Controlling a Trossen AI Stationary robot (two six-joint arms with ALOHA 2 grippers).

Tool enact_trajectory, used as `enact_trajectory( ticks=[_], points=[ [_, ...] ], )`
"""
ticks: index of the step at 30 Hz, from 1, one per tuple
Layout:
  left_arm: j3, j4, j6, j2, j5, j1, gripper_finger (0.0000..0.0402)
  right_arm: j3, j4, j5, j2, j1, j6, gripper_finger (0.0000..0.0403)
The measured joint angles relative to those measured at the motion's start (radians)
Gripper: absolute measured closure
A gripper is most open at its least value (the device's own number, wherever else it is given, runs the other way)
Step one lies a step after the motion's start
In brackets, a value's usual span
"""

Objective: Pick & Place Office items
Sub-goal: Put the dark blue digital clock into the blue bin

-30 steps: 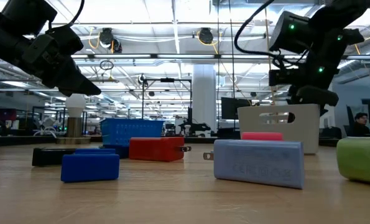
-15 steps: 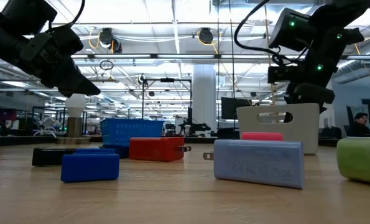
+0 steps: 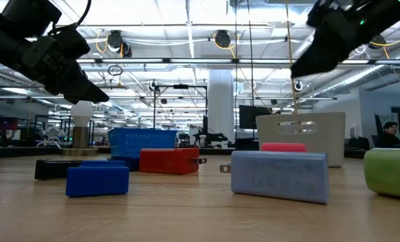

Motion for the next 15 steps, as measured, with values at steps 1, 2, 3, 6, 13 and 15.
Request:
enact_trajectory(
  ticks=[1,2,3,6,13,15],
  points=[
    [0.000,-0.002,-0.001,0.000,-0.004,0.000,0.0376,-0.021,0.039,-0.001,-0.039,0.010,-0.008,0.0132],
    [0.000,-0.002,-0.008,0.000,-0.008,0.000,0.0376,-0.043,0.068,0.000,-0.080,0.017,-0.012,0.0147],
    [0.000,-0.003,-0.010,0.000,-0.014,0.000,0.0376,-0.068,0.098,0.000,-0.116,0.024,-0.018,0.0164],
    [0.000,-0.003,-0.009,0.000,-0.015,0.000,0.0376,-0.156,0.198,0.000,-0.218,0.036,-0.039,0.0220],
    [0.000,0.000,-0.016,0.000,-0.021,0.000,0.0376,-0.357,0.343,-0.012,-0.436,0.039,-0.056,0.0372],
    [0.000,0.004,-0.009,0.000,-0.024,0.000,0.0376,-0.403,0.394,-0.061,-0.485,0.039,-0.092,0.0394]
  ],
)
